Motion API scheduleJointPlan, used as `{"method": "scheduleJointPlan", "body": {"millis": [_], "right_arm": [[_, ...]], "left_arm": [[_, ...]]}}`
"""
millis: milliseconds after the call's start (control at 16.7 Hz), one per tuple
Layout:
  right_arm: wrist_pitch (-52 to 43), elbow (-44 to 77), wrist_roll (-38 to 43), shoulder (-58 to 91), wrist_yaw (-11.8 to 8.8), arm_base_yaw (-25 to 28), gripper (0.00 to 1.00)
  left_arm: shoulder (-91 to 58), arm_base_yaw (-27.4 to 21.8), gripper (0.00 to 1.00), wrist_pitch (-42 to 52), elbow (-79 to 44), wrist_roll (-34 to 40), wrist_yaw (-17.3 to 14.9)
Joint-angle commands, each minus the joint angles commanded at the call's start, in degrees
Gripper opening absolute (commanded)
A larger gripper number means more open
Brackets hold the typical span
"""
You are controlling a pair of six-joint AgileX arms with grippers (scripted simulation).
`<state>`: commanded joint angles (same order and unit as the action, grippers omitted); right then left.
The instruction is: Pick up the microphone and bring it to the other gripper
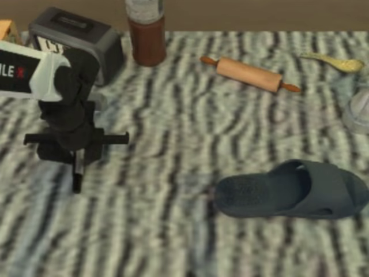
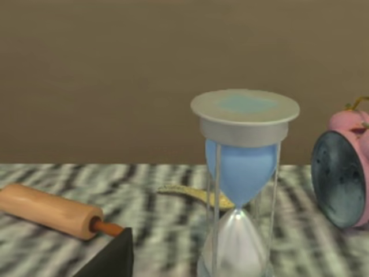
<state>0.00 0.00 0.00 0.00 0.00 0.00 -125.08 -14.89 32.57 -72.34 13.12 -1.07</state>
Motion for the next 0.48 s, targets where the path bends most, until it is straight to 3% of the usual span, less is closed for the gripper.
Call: {"method": "scheduleJointPlan", "body": {"millis": [180,240,480], "right_arm": [[0.00,0.00,0.00,0.00,0.00,0.00,1.00],[0.00,0.00,0.00,0.00,0.00,0.00,1.00],[0.00,0.00,0.00,0.00,0.00,0.00,1.00]], "left_arm": [[0.00,0.00,0.00,0.00,0.00,0.00,0.00],[3.54,0.33,0.00,1.98,-0.82,-1.61,2.39],[4.13,0.34,0.00,-1.74,-0.08,-2.31,0.65]]}}
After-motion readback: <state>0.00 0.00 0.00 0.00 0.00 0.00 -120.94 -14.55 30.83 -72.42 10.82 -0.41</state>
